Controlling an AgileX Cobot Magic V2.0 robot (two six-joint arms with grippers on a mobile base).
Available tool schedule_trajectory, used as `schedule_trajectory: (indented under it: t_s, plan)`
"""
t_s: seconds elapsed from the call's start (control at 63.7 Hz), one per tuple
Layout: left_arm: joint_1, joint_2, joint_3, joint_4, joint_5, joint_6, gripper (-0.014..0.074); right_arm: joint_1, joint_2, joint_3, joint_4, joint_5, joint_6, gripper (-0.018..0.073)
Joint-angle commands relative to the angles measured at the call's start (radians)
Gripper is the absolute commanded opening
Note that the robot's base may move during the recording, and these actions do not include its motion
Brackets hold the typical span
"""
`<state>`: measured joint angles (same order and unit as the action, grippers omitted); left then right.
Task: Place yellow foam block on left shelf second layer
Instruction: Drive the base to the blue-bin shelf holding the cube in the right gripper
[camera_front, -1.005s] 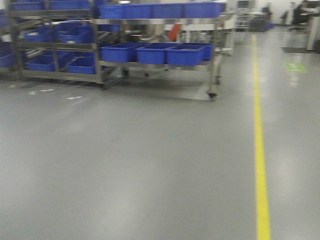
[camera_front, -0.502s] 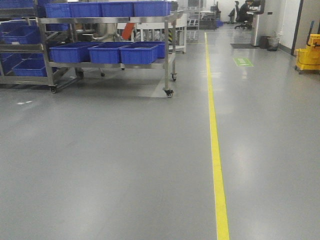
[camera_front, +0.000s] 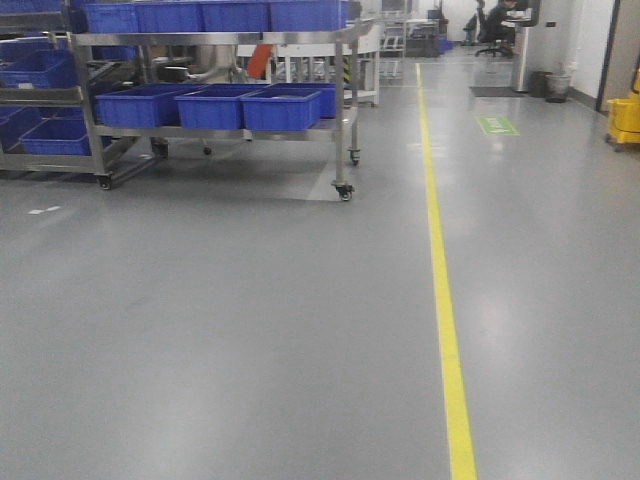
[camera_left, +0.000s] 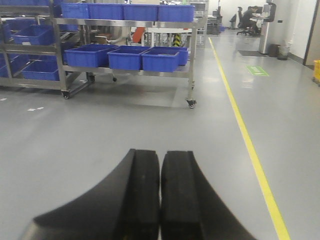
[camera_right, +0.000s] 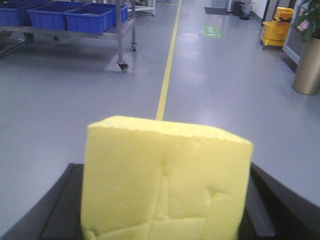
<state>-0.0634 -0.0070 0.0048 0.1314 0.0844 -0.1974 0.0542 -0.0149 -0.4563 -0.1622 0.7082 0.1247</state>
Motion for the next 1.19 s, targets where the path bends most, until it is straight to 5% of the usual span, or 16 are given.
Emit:
schedule_trajectory:
  t_s: [0.0, 1.177]
  plan:
    - [0.0, -0.011, 0.028, -0.007, -0.084, -0.004, 0.0136, -0.007, -0.006, -0.029, -0.016, -0.091, -0.008, 0.0328]
    - [0.0, -0.011, 0.028, -0.007, -0.084, -0.004, 0.0136, -0.007, -0.006, -0.029, -0.016, -0.089, -0.008, 0.0328]
